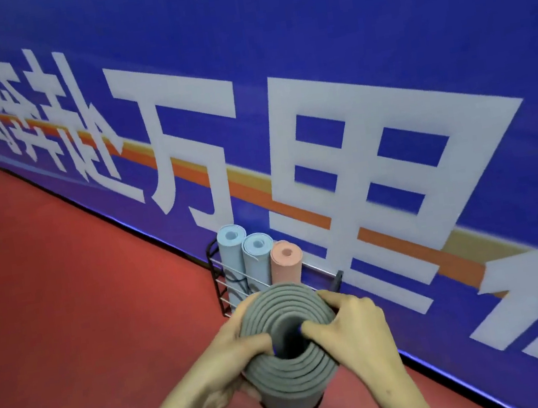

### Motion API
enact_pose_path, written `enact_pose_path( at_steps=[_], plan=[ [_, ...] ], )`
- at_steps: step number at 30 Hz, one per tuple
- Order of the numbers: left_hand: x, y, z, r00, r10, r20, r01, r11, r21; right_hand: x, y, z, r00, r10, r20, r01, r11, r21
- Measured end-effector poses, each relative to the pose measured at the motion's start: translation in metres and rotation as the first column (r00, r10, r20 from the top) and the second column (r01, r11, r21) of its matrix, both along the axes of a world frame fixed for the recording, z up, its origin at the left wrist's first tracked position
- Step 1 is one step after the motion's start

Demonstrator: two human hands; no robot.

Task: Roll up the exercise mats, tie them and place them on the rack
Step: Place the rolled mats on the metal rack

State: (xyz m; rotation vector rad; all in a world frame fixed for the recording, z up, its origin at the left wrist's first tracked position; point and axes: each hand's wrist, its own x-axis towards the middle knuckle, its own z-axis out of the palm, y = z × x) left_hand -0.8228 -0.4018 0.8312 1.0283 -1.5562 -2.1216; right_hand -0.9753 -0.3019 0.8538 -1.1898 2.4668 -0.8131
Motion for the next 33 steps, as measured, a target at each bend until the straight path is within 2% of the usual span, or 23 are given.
enact_pose_path(
  at_steps=[3,5,7,12,17,20,27,33],
  plan=[
    [-0.048,-0.036,0.017,0.994,-0.098,0.044,0.102,0.991,-0.082,-0.046,-0.024,0.011,0.999,0.028,-0.040,-0.028,0.999,-0.019],
    [-0.085,-0.058,0.026,0.992,-0.116,0.056,0.120,0.989,-0.084,-0.084,-0.043,0.014,0.999,0.038,-0.034,-0.040,0.998,-0.049],
    [-0.121,-0.069,0.034,0.989,-0.113,0.091,0.126,0.980,-0.156,-0.123,-0.062,0.015,0.997,0.070,-0.030,-0.072,0.996,-0.056],
    [-0.195,-0.100,0.051,0.991,-0.062,0.115,0.094,0.947,-0.307,-0.202,-0.097,0.031,0.993,0.116,-0.021,-0.118,0.988,-0.095],
    [-0.253,-0.132,0.057,0.985,0.046,0.164,0.019,0.926,-0.377,-0.255,-0.133,0.040,0.997,0.074,-0.023,-0.076,0.987,-0.141],
    [-0.283,-0.156,0.058,0.981,0.052,0.187,0.035,0.899,-0.436,-0.283,-0.156,0.043,0.997,0.071,0.006,-0.069,0.986,-0.153],
    [-0.316,-0.211,0.072,0.967,-0.052,0.251,0.154,0.899,-0.409,-0.314,-0.205,0.042,1.000,0.008,-0.009,-0.010,0.985,-0.173],
    [-0.341,-0.249,0.070,0.963,-0.107,0.246,0.194,0.911,-0.364,-0.336,-0.234,0.047,0.997,-0.042,-0.062,0.031,0.985,-0.170]
  ],
)
